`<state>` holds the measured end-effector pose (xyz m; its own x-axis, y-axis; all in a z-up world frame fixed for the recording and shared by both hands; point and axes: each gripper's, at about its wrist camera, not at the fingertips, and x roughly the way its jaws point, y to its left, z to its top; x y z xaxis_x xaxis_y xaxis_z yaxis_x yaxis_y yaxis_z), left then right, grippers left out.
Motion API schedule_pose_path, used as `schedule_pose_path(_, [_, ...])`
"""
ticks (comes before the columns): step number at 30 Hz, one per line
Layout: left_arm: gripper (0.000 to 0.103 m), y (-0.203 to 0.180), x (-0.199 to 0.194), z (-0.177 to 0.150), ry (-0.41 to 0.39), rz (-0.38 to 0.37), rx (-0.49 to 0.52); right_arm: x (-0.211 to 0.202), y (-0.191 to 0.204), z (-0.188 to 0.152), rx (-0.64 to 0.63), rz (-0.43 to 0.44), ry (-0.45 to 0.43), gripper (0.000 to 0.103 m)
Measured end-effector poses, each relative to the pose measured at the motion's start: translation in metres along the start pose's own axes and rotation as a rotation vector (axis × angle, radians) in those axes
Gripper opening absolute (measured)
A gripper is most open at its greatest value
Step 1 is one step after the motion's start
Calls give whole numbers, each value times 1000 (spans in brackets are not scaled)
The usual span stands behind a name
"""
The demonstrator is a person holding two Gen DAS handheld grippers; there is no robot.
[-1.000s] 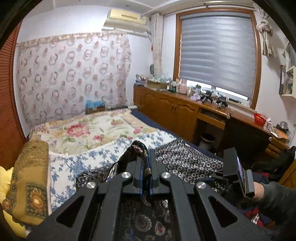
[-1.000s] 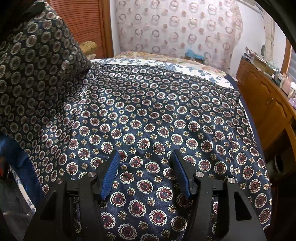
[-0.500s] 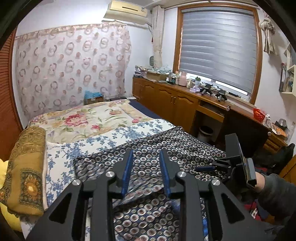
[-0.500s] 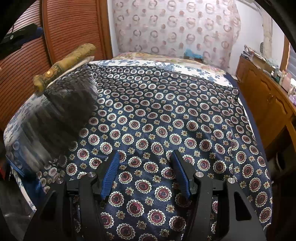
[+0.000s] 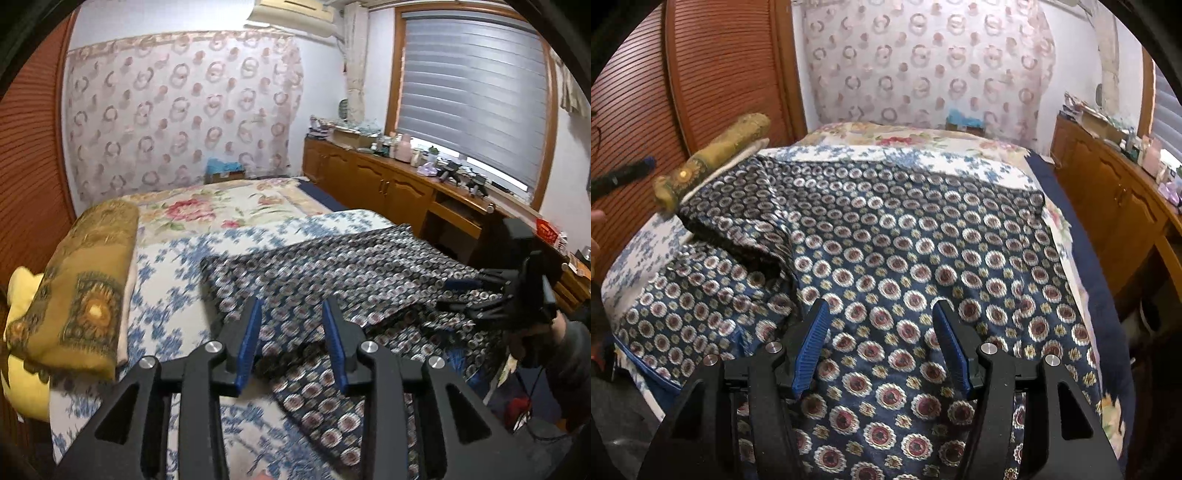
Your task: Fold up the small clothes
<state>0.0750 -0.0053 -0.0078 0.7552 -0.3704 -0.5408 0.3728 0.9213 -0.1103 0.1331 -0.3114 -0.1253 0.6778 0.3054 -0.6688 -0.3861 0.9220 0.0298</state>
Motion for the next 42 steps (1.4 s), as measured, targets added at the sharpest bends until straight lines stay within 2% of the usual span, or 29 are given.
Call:
schedule_pose_path(7, [33,20,4,-20,36,38,-38,7,25,19,-57,52,-2,59])
schedule_pose_path(18, [33,34,5,-36,60,79,-62,42,60,23,-163,110,73,59])
schedule_pose_path(21, [33,35,5,-38,63,80,-65,48,64,23,-181,120,89,45])
schedule_pose_path(25, [33,35,5,-38,62,78,-65,50,70,22,-213,129,94,12])
schedule_pose_path(27, [33,34,5,-38,61,74,-66,48,70,21,-220,126,82,6])
schedule_pose_path(32, [33,31,5,-38,58,69,-63,23,68,23,-202,152,1,1])
schedule_pose_path(42, [33,17,11,-33,54,43,-48,-17,40,22,-134,102,-83,0])
